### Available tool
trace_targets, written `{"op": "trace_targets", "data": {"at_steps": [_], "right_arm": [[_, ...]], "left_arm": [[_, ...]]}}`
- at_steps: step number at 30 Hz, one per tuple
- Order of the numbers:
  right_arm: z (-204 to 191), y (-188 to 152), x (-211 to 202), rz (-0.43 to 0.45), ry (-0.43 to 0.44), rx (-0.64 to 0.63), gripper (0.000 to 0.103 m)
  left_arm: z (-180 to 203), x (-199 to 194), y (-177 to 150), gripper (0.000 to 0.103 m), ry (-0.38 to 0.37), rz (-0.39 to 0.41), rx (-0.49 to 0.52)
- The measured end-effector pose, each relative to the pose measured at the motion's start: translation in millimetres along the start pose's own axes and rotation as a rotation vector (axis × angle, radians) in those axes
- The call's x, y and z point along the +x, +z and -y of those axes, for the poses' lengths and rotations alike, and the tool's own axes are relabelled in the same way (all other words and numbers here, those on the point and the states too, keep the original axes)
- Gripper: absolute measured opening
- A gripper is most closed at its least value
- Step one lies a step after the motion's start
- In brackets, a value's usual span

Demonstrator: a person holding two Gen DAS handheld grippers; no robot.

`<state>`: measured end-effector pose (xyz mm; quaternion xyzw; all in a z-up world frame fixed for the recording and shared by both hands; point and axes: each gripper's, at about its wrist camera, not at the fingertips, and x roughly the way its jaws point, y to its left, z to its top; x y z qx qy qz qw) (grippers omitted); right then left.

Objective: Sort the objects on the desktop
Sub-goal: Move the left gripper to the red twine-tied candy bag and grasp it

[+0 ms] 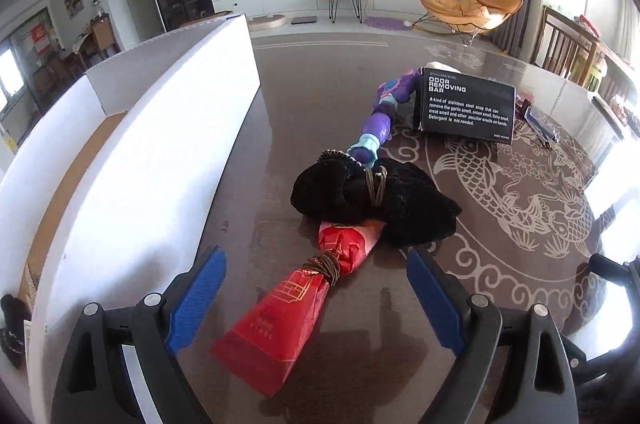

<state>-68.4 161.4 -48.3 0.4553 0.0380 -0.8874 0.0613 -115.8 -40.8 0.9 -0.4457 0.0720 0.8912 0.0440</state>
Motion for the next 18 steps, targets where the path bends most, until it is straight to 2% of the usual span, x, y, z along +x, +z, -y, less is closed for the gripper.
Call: {"op": "trace_targets", "data": {"at_steps": [3, 5, 7, 8, 10, 14, 18], "right_arm": [[0.1, 0.0, -0.2, 0.000, 0.000, 0.000, 0.103], [0.1, 0.0, -0.2, 0.000, 0.000, 0.000, 0.103], [0.0, 0.0, -0.2, 0.000, 0.000, 0.000, 0.103], [0.0, 0.1, -0.1, 0.000, 0.000, 0.000, 0.103], [0.0, 0.0, -0.2, 0.000, 0.000, 0.000, 0.103], [0.0, 0.0, -0.1, 0.000, 0.000, 0.000, 0.103], [0.0, -0.1, 0.0, 0.000, 0.000, 0.000, 0.103]], "left_arm": [[1.9, 17.0, -2.2, 0.092, 0.004, -0.044, 0.054], [2.3, 16.9, -7.1, 0.086, -0.041, -0.033, 0.077], [0.1, 11.0, -12.1, 0.036, -0.111, -0.008, 0.067], [-1.3, 8.8, -13.6, 0.026, -0.127, -0.010, 0.048], [-0.7, 3.4, -18.9, 0.022, -0.107, -0.008, 0.026], [0.6, -11.5, -41.6, 0.022, -0.127, -0.007, -0.038], [9.4, -29.0, -66.0, 0.022, -0.122, -0.006, -0.040]]}}
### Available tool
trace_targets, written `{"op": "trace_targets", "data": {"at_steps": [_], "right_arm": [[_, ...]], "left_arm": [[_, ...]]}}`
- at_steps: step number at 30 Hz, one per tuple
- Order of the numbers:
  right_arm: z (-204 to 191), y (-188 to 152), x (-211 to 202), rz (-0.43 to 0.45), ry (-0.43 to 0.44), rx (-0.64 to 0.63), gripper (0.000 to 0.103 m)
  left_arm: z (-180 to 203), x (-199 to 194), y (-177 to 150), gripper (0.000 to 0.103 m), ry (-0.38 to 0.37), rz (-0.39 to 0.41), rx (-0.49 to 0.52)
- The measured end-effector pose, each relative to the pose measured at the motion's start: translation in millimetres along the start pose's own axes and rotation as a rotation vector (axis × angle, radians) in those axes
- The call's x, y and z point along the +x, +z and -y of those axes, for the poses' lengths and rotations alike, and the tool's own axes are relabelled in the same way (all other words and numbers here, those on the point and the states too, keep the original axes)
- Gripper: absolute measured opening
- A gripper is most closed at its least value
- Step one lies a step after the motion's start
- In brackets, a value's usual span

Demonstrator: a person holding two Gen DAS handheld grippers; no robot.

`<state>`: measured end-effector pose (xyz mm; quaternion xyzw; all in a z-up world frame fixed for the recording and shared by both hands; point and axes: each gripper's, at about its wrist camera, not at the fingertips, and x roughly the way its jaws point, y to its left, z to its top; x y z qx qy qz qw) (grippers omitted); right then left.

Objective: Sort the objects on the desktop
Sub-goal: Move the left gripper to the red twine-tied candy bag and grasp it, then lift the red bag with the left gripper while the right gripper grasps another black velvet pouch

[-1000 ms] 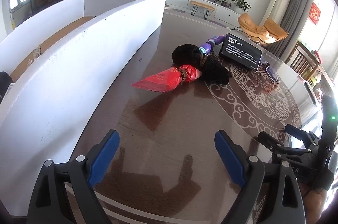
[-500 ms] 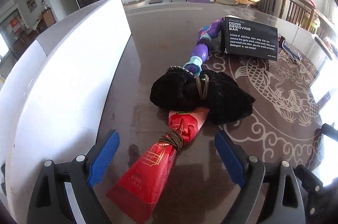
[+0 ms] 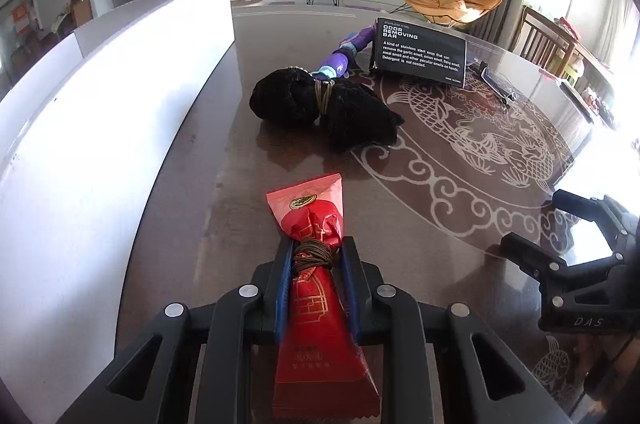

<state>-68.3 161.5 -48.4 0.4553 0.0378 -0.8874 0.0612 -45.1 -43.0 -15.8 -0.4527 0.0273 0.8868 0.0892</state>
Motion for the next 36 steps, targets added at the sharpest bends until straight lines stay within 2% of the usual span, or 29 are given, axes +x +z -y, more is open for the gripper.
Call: {"op": "trace_targets", "data": {"at_steps": [2, 12, 22, 36], "right_arm": [[0.0, 0.0, 0.0, 0.000, 0.000, 0.000, 0.103], [-0.2, 0.1, 0.0, 0.000, 0.000, 0.000, 0.103], [-0.2, 0.3, -0.1, 0.000, 0.000, 0.000, 0.103], [-0.3, 0.2, 0.0, 0.000, -0.001, 0.000, 0.103]], "left_arm": [[3.4, -5.6, -9.8, 0.022, 0.016, 0.018, 0.003], [4.5, -4.1, -9.4, 0.022, 0.040, 0.028, -0.010], [-8.8, -6.4, -10.7, 0.022, 0.016, 0.037, -0.081], [-5.7, -6.4, -11.3, 0.022, 0.028, 0.038, -0.074]]}}
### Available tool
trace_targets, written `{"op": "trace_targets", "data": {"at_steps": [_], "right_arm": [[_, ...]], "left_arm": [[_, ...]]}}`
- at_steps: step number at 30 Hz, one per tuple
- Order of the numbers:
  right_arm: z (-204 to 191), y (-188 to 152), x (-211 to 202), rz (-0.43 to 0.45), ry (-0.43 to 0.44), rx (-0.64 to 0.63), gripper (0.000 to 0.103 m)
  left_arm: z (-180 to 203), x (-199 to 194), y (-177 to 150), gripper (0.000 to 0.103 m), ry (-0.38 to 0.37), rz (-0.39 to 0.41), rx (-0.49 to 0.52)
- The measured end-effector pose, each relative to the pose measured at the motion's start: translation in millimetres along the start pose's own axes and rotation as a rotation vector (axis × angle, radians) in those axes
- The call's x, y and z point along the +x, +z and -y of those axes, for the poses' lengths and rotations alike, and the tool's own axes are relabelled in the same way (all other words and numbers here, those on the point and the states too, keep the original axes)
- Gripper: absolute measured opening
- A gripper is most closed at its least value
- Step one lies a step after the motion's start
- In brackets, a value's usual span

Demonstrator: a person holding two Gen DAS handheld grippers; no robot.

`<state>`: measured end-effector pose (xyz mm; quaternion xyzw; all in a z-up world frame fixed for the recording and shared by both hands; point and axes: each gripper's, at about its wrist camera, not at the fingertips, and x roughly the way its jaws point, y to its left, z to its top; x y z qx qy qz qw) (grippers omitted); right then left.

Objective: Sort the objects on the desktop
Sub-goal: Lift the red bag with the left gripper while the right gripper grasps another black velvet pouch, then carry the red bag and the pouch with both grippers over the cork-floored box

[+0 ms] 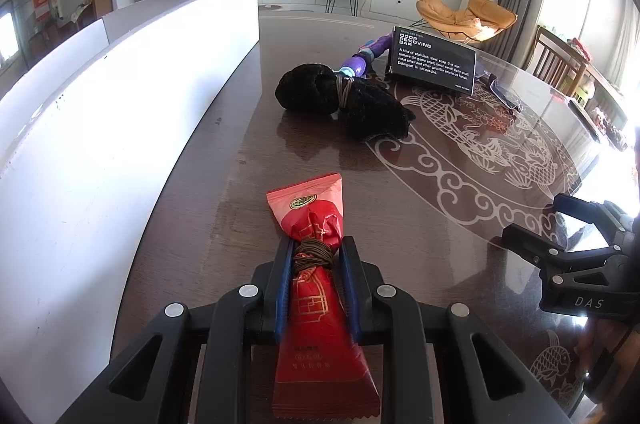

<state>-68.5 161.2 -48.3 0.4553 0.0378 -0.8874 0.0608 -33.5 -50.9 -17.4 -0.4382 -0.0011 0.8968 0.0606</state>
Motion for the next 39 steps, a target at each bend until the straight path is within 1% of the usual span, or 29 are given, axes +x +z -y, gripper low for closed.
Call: {"op": "trace_targets", "data": {"at_steps": [7, 12, 14, 16, 18, 20, 22, 23, 26, 28, 29, 30, 31, 32, 34, 37, 39], "right_arm": [[0.1, 0.0, -0.1, 0.000, 0.000, 0.000, 0.103], [-0.1, 0.0, 0.5, -0.001, 0.001, 0.001, 0.103], [-1.0, 3.8, 2.0, -0.011, 0.023, -0.021, 0.103], [-6.4, 17.8, 7.6, -0.023, 0.095, -0.064, 0.102], [-17.9, 41.0, 11.5, -0.023, 0.135, -0.106, 0.099], [-36.2, 69.0, 12.2, -0.004, 0.190, -0.156, 0.098], [-62.4, 96.9, 17.2, -0.007, 0.230, -0.226, 0.098], [-76.1, 109.1, 22.9, -0.019, 0.237, -0.261, 0.098], [-113.0, 133.3, 46.2, -0.066, 0.214, -0.350, 0.088], [-128.0, 141.1, 64.0, -0.102, 0.199, -0.378, 0.076], [-131.2, 142.8, 71.7, -0.123, 0.201, -0.377, 0.059], [-131.8, 143.4, 78.2, -0.147, 0.212, -0.364, 0.052], [-130.2, 143.1, 79.8, -0.151, 0.215, -0.345, 0.052], [-127.2, 141.7, 77.1, -0.138, 0.220, -0.328, 0.050], [-116.2, 132.2, 67.2, -0.118, 0.227, -0.300, 0.049], [-87.8, 102.7, 44.9, -0.098, 0.203, -0.279, 0.049], [-63.5, 74.0, 26.5, -0.088, 0.165, -0.269, 0.049]], "left_arm": [[0.2, 0.2, 0.1, 0.022, 0.009, 0.009, -0.001], [-4.3, 0.9, 0.7, 0.022, -0.004, 0.016, -0.028], [-6.5, 1.3, 1.3, 0.022, -0.010, 0.019, -0.042], [-8.2, 1.7, 1.5, 0.022, -0.017, 0.021, -0.054], [-9.7, 1.7, 1.8, 0.022, -0.023, 0.022, -0.064], [-10.8, 0.2, 1.1, 0.022, -0.030, 0.023, -0.073], [-12.5, 0.5, 1.4, 0.022, -0.027, 0.024, -0.080], [-12.8, 1.2, 1.8, 0.022, -0.027, 0.024, -0.086], [-17.7, 0.9, 1.7, 0.022, -0.028, 0.025, -0.108], [-21.1, 1.2, 1.7, 0.022, -0.034, 0.026, -0.128], [-22.7, 1.4, 1.8, 0.022, -0.040, 0.026, -0.137], [-23.9, 1.6, 1.9, 0.022, -0.048, 0.026, -0.144], [-24.3, 1.8, 2.0, 0.022, -0.051, 0.026, -0.147], [-24.0, 2.0, 2.2, 0.022, -0.052, 0.026, -0.147], [-23.3, 2.6, 2.4, 0.022, -0.052, 0.025, -0.144], [-19.7, 3.7, 2.2, 0.022, -0.094, 0.019, -0.137], [-12.8, 4.5, 2.4, 0.022, -0.122, 0.013, -0.109]]}}
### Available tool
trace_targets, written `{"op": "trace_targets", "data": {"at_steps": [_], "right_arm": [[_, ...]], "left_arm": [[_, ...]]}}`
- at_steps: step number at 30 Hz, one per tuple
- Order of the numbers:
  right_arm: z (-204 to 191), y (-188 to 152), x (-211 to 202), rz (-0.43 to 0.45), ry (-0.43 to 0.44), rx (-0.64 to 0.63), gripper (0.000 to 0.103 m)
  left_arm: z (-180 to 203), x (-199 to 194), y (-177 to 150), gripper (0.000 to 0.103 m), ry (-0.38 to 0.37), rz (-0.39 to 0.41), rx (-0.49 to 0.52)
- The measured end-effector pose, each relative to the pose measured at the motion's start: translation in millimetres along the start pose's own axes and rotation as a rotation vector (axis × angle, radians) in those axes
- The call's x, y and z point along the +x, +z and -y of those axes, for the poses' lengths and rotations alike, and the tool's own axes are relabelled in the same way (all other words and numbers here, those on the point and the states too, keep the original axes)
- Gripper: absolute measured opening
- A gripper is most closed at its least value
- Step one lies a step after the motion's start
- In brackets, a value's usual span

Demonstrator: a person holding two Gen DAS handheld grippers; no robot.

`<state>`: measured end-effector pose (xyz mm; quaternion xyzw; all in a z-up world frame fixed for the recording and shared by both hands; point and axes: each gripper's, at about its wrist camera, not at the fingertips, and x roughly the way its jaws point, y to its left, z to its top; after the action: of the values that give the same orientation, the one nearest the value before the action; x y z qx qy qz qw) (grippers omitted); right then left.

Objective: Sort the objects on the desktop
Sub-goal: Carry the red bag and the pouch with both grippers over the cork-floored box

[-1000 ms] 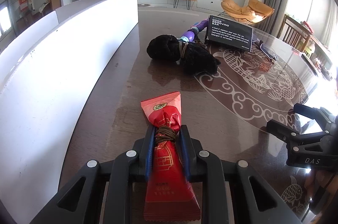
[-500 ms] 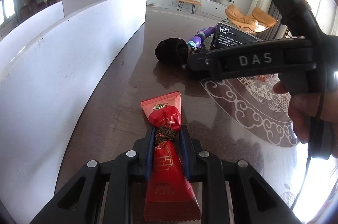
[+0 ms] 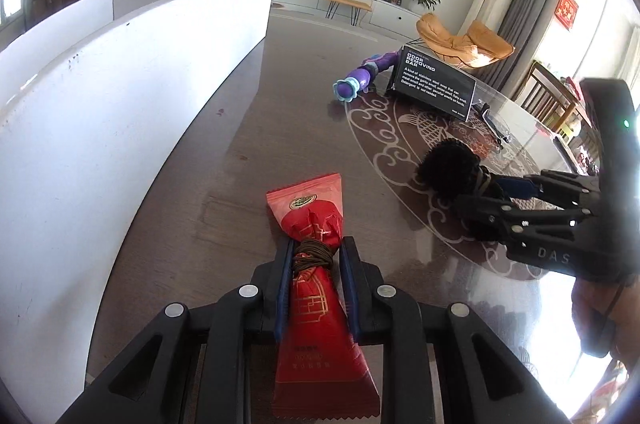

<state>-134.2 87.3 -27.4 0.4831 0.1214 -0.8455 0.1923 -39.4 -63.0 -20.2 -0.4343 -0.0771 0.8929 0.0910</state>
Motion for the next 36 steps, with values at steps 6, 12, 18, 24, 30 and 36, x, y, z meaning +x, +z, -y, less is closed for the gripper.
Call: {"op": "trace_targets", "data": {"at_steps": [6, 12, 18, 24, 30, 36], "right_arm": [[32.5, -100.7, -59.5, 0.032, -0.046, 0.069, 0.061], [61.9, -119.4, -71.1, 0.037, -0.029, 0.165, 0.086], [42.5, -116.0, -61.4, -0.009, -0.028, 0.025, 0.086], [40.9, -112.8, -59.4, 0.008, -0.013, 0.002, 0.074], [44.6, -111.4, -66.5, -0.001, 0.004, 0.034, 0.044], [43.3, -97.1, -97.9, 0.067, 0.016, 0.072, 0.044]], "left_arm": [[26.2, 4.0, -2.4, 0.027, -0.089, -0.031, 0.073], [16.7, -11.5, -3.6, 0.069, -0.042, 0.011, 0.046], [15.8, -8.9, -5.7, 0.073, -0.042, -0.024, 0.043], [40.5, -0.9, -15.4, 0.073, 0.031, -0.064, 0.183], [44.6, -3.7, -17.1, 0.021, 0.072, -0.041, 0.220], [28.3, -37.4, -10.8, 0.020, -0.003, 0.064, 0.128]]}}
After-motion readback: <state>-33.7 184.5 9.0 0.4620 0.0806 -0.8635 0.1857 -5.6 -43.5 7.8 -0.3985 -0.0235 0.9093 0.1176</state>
